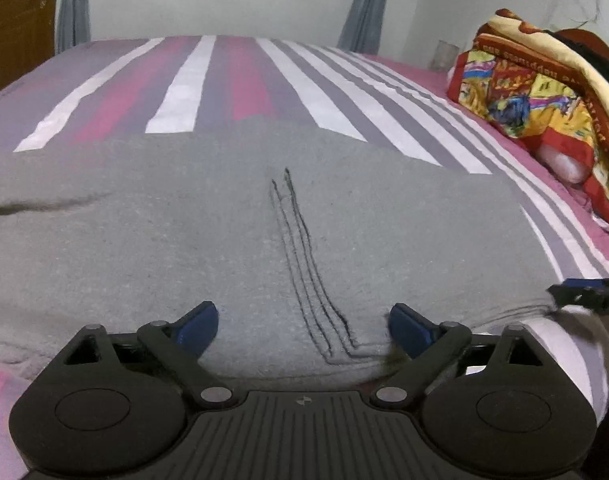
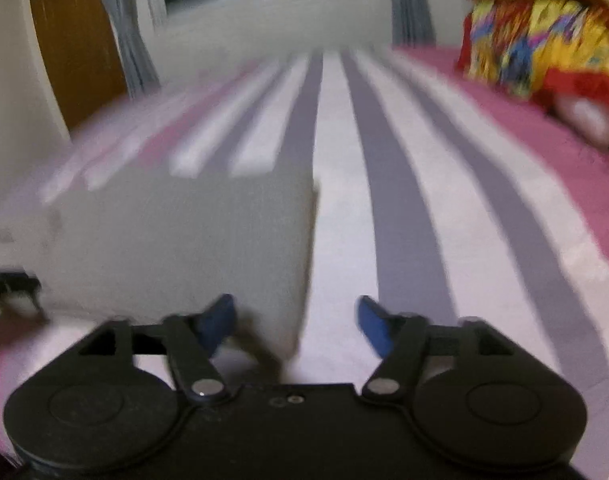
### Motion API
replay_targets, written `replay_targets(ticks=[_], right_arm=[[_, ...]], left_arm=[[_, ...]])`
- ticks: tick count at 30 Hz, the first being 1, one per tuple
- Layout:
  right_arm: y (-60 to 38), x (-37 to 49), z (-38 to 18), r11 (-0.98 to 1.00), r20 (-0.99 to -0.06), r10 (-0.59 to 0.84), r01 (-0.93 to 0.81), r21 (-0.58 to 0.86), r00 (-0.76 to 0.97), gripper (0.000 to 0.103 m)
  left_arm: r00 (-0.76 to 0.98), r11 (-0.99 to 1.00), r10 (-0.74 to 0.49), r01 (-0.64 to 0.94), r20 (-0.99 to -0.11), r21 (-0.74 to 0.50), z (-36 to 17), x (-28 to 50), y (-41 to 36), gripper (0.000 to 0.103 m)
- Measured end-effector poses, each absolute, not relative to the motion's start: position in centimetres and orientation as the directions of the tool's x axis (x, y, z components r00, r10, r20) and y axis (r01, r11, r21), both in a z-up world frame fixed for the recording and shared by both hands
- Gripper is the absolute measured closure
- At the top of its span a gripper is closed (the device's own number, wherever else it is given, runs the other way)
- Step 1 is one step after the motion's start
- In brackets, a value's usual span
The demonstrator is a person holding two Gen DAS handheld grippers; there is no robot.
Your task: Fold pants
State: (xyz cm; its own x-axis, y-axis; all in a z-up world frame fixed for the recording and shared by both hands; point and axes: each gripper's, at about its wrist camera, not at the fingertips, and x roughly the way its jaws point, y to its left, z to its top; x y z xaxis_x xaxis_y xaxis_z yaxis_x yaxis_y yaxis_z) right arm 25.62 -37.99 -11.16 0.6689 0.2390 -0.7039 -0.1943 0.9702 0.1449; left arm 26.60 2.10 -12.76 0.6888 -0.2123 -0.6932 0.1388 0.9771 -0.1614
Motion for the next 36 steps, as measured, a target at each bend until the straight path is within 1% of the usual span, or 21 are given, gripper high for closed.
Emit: replay_targets(ticks=[2, 3, 4, 6, 9, 11, 13, 15, 18, 20, 22, 26, 27, 28, 29, 30, 31, 32, 34, 35, 36], right_arm=[[-38.5, 25.8, -10.4, 0.969, -0.702, 0.246, -0.159, 0.188, 0.668, 0.025], [-39.0, 25.4, -9.6, 0.968, -0.678, 0.249, -0.147, 0.205, 0.692, 0.022], [-39.6, 24.6, -9.0, 0.965, -0.63, 0.252, -0.144, 0.219, 0.734, 0.012], [-41.0, 22.8, -8.5, 0.961, -0.542, 0.253, -0.144, 0.235, 0.801, 0.005], [-43.8, 21.6, -8.6, 0.937, -0.483, 0.256, -0.092, 0.336, 0.837, 0.003], [-44.8, 21.2, -8.6, 0.915, -0.455, 0.255, -0.06, 0.4, 0.853, 0.003], [-45.6, 21.4, -8.9, 0.894, -0.454, 0.258, -0.033, 0.446, 0.853, 0.003], [-45.5, 21.8, -9.3, 0.889, -0.471, 0.267, -0.026, 0.458, 0.841, 0.003], [-45.3, 22.1, -9.5, 0.89, -0.493, 0.265, -0.012, 0.457, 0.829, 0.002], [-45.4, 22.0, -9.6, 0.888, -0.499, 0.25, 0.009, 0.459, 0.83, 0.002], [-45.5, 21.9, -9.7, 0.887, -0.502, 0.233, 0.029, 0.46, 0.833, 0.002], [-45.7, 21.8, -10.0, 0.891, -0.515, 0.196, 0.068, 0.448, 0.834, 0.001], [-45.9, 21.9, -10.0, 0.892, -0.521, 0.185, 0.079, 0.444, 0.833, 0.001], [-45.8, 21.9, -10.1, 0.894, -0.528, 0.173, 0.092, 0.438, 0.831, 0.001], [-45.8, 22.0, -10.1, 0.897, -0.533, 0.165, 0.099, 0.432, 0.83, 0.001], [-45.7, 22.1, -10.2, 0.899, -0.537, 0.156, 0.105, 0.424, 0.829, 0.001], [-45.6, 22.2, -10.2, 0.904, -0.543, 0.148, 0.11, 0.414, 0.826, 0.001], [-45.5, 22.3, -10.3, 0.907, -0.55, 0.143, 0.114, 0.406, 0.823, 0.001], [-45.4, 22.4, -10.3, 0.911, -0.555, 0.133, 0.12, 0.395, 0.821, 0.001], [-45.3, 22.3, -10.3, 0.911, -0.553, 0.13, 0.121, 0.394, 0.823, 0.001], [-45.4, 22.2, -10.2, 0.911, -0.549, 0.132, 0.117, 0.395, 0.826, 0.001]], left_arm=[[0.716, 0.971, -0.231, 0.124, -0.659, -0.205, -11.7, 25.3, 2.8, 0.01], [0.734, 0.967, -0.24, 0.121, -0.635, -0.226, -11.3, 24.4, 3.4, 0.01], [0.754, 0.964, -0.241, 0.111, -0.611, -0.243, -11.0, 23.4, 4.2, 0.01], [0.797, 0.961, -0.215, 0.07, -0.564, -0.268, -10.6, 21.1, 6.7, 0.01], [0.834, 0.94, -0.143, -0.054, -0.532, -0.337, -11.3, 18.4, 12.0, 0.01], [0.837, 0.9, -0.078, -0.176, -0.542, -0.4, -12.5, 17.5, 16.3, 0.01], [0.845, 0.823, -0.049, -0.268, -0.533, -0.501, -13.9, 16.9, 20.3, 0.01], [0.862, 0.733, -0.061, -0.304, -0.504, -0.609, -15.3, 16.9, 23.3, 0.01], [0.902, 0.577, -0.136, -0.265, -0.411, -0.773, -17.8, 17.7, 27.1, 0.009], [0.901, 0.53, -0.222, -0.21, -0.374, -0.821, -18.9, 19.6, 28.5, 0.008], [0.878, 0.537, -0.273, -0.201, -0.394, -0.82, -19.2, 22.1, 29.5, 0.008], [0.894, 0.473, -0.31, -0.15, -0.323, -0.868, -20.5, 25.4, 31.4, 0.008], [0.903, 0.455, -0.305, -0.141, -0.302, -0.88, -20.9, 26.0, 31.6, 0.011], [0.912, 0.441, -0.291, -0.139, -0.288, -0.886, -21.2, 26.3, 31.9, 0.027], [0.918, 0.421, -0.265, -0.165, -0.295, -0.892, -22.0, 26.5, 32.1, 0.062], [0.919, 0.388, -0.243, -0.201, -0.311, -0.899, -23.0, 26.5, 32.3, 0.066], [0.927, 0.375, -0.24, -0.184, -0.287, -0.909, -23.1, 26.6, 32.0, 0.068], [0.938, 0.37, -0.243, -0.146, -0.247, -0.917, -22.6, 26.4, 31.7, 0.07], [0.959, 0.393, -0.256, -0.009, -0.118, -0.92, -20.6, 25.1, 31.2, 0.07], [0.963, 0.417, -0.251, 0.015, -0.099, -0.909, -20.2, 24.6, 31.0, 0.07], [0.963, 0.421, -0.243, -0.004, -0.118, -0.907, -20.5, 24.3, 31.1, 0.07]])
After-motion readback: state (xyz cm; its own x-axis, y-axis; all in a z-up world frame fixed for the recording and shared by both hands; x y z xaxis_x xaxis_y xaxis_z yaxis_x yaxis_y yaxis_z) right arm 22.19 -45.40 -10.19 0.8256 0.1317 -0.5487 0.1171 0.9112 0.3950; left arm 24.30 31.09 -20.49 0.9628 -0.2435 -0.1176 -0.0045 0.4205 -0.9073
